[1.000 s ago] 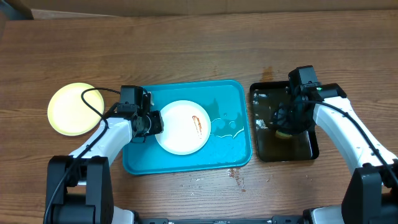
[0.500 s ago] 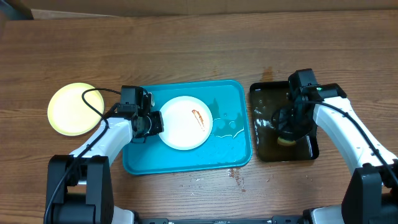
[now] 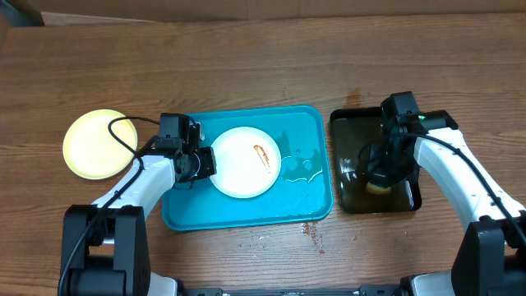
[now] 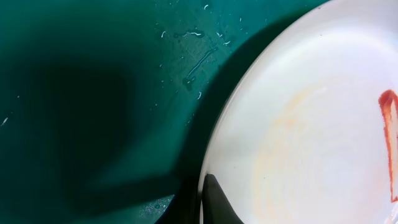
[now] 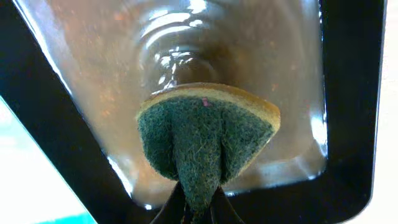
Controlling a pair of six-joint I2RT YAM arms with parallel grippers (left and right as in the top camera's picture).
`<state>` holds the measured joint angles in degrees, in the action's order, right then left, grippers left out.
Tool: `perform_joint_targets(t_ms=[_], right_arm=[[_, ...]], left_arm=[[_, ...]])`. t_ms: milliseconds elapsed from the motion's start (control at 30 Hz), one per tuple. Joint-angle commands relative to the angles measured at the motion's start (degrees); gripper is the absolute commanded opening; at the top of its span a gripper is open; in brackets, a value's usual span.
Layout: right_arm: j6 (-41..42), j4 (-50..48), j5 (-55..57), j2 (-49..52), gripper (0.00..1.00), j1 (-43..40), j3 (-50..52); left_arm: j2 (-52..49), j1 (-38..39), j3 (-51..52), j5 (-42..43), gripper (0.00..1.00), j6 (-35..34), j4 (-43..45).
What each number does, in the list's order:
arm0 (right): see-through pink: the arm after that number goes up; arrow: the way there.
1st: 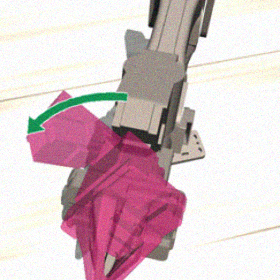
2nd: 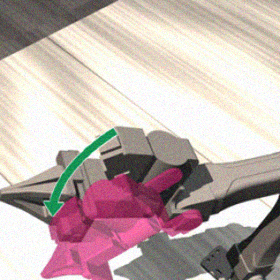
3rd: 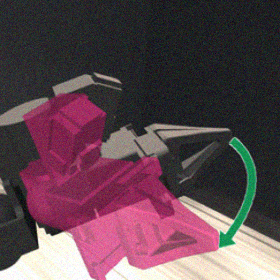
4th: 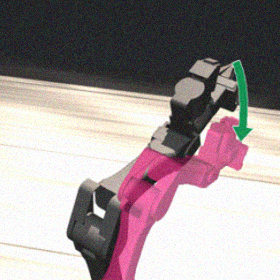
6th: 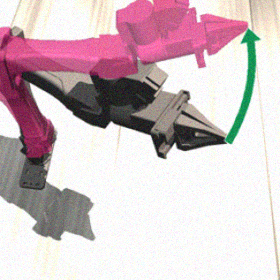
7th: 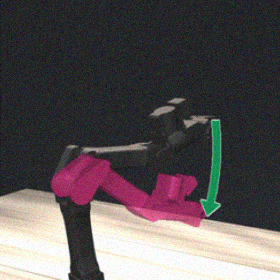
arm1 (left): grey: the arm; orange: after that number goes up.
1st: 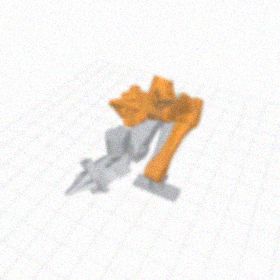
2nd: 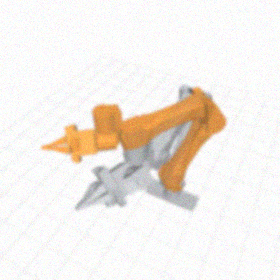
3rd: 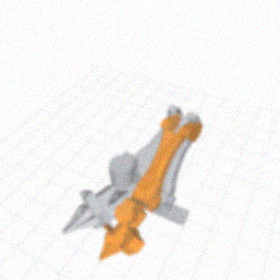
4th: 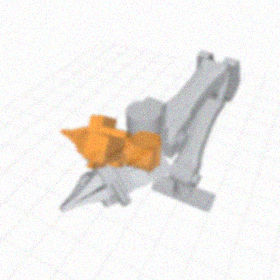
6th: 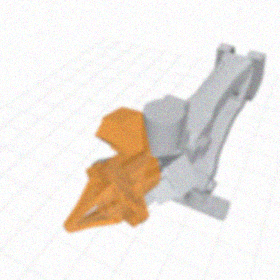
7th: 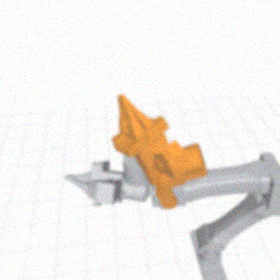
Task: Clean dirty plates on tray and stack at the side
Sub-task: 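Dip and swirl the sponge in the soapy water with the right gripper, then lift the sponge from the water and move it over the white plate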
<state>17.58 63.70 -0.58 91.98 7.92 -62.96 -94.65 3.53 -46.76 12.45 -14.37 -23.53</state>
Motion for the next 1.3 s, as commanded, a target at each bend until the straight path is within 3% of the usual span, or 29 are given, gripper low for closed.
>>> perform_joint_targets(t_ms=[0,133,700,933,1067,1267], right_arm=[[1.1,-0.2,1.0,-0.7,0.04,0.1,-1.4],[4.8,-0.2,1.0,-0.7,0.04,0.1,-1.6],[6.7,1.1,0.7,-0.6,0.04,0.1,-2.7],[6.3,5.7,-4.0,-0.6,0.04,1.6,-12.0],[4.2,5.8,-5.5,-0.6,0.04,6.5,-18.1],[3.4,-3.7,-4.6,0.0,0.04,19.6,-18.5]], left_arm=[[-0.9,0.3,0.5,-0.8,0.04,0.7,-0.1],[-0.9,0.3,0.5,-0.8,0.04,0.7,0.0],[-0.9,0.3,0.5,-0.4,0.04,0.7,0.0],[-0.9,0.3,0.5,-0.3,0.04,0.7,0.0],[-0.9,0.3,0.5,0.3,0.04,0.7,0.1],[-0.9,0.3,0.5,0.3,0.04,0.7,0.2]])
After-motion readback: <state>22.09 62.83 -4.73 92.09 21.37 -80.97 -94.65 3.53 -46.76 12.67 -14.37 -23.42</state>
